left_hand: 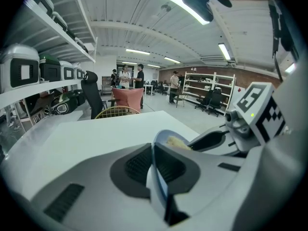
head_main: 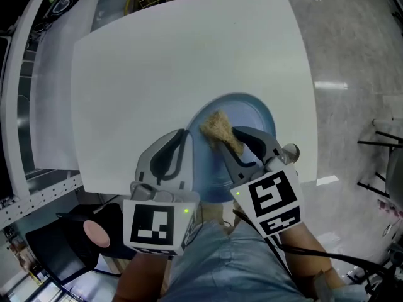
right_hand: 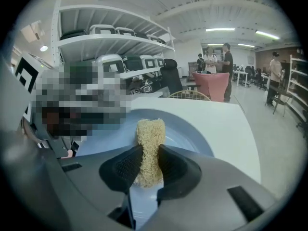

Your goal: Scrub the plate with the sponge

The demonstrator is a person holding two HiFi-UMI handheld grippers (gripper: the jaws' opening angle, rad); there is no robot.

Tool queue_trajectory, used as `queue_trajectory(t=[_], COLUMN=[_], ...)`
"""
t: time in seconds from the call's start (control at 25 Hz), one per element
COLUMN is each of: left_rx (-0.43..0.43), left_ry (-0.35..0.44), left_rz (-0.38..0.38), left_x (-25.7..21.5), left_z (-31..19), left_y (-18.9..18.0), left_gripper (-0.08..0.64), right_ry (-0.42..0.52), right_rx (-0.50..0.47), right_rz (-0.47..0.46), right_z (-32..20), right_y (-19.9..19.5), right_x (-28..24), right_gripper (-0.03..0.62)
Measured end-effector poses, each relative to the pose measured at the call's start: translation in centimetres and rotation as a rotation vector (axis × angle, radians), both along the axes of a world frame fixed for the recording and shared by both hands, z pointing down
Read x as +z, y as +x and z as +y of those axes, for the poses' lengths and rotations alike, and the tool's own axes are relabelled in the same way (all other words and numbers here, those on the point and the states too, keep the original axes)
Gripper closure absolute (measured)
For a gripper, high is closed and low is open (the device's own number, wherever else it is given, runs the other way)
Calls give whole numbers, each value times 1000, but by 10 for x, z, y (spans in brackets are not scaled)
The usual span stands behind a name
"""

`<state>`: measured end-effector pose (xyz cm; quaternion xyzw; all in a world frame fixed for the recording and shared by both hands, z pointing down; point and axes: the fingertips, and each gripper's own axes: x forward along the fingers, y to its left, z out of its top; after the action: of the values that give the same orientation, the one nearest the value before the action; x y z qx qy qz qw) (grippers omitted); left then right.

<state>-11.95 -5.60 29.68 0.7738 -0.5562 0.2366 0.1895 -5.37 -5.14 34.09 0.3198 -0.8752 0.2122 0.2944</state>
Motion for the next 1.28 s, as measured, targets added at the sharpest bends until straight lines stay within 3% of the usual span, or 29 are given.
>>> queue_trajectory(t=[0.52, 0.88, 1.28], left_rx=[-4, 6, 20], left_ry=[4, 1, -7], left_rz=[-20, -40, -45], left_x=[5, 8, 8], left_z=[3, 6, 8], left_y=[-7, -4, 8], left_gripper=[534, 534, 534], right_ry=[-64, -105, -111], right_rx=[-52, 14, 116], right_rz=[-32, -14, 44], right_z=[50, 62, 37], right_y=[-5, 26, 73], right_x=[13, 33, 44], right_gripper=[485, 485, 485])
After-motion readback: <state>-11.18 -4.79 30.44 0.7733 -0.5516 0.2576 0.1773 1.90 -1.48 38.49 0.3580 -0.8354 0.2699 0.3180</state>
